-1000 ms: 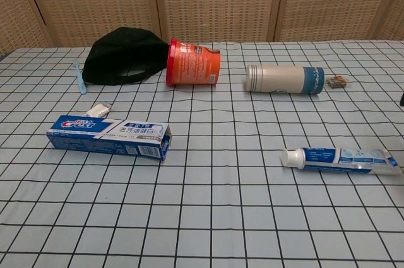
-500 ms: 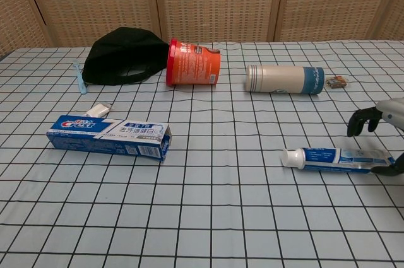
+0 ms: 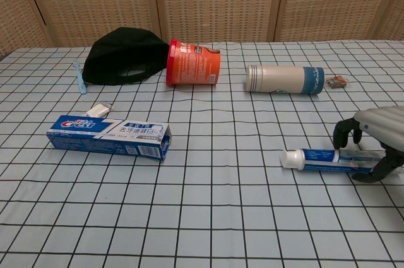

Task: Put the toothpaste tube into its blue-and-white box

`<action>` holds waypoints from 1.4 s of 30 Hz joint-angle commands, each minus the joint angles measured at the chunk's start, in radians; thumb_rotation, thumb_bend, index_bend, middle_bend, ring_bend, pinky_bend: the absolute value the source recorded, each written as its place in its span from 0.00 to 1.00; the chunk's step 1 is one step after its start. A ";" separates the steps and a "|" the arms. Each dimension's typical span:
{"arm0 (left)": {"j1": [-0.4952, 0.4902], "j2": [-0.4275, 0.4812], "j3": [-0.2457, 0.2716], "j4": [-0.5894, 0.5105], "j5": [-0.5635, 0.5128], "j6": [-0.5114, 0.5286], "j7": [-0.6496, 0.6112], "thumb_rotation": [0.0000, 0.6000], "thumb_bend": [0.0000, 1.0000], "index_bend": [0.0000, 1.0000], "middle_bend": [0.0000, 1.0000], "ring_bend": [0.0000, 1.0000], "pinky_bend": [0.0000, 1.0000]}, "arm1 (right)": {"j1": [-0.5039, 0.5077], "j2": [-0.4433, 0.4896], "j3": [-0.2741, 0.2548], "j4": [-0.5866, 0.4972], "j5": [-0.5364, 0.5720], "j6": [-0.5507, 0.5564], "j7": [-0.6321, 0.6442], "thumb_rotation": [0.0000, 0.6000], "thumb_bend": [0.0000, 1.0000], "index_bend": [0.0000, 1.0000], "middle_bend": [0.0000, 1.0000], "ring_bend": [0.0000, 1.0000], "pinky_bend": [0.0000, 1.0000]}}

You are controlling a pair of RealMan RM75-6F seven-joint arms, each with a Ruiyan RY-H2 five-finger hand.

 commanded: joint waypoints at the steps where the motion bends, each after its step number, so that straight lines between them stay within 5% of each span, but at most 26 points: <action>1: 0.000 0.001 -0.001 -0.001 -0.001 0.001 -0.001 1.00 0.00 0.00 0.00 0.00 0.00 | 0.003 -0.008 -0.001 0.011 0.007 -0.001 -0.003 1.00 0.37 0.44 0.45 0.39 0.28; 30: 0.002 -0.008 -0.004 0.003 -0.006 -0.001 0.018 1.00 0.00 0.00 0.00 0.00 0.00 | 0.078 0.063 -0.004 -0.024 0.131 -0.095 -0.110 1.00 0.40 0.49 0.49 0.42 0.28; 37: -0.002 -0.012 -0.007 0.011 -0.013 -0.010 0.019 1.00 0.00 0.00 0.00 0.00 0.00 | 0.080 0.079 -0.003 -0.046 0.149 -0.079 -0.107 1.00 0.44 0.65 0.65 0.57 0.51; 42: -0.014 -0.024 -0.005 0.032 0.003 -0.027 0.015 1.00 0.00 0.00 0.00 0.00 0.00 | 0.071 0.124 -0.005 -0.095 0.143 -0.075 -0.057 1.00 0.48 0.67 0.67 0.59 0.57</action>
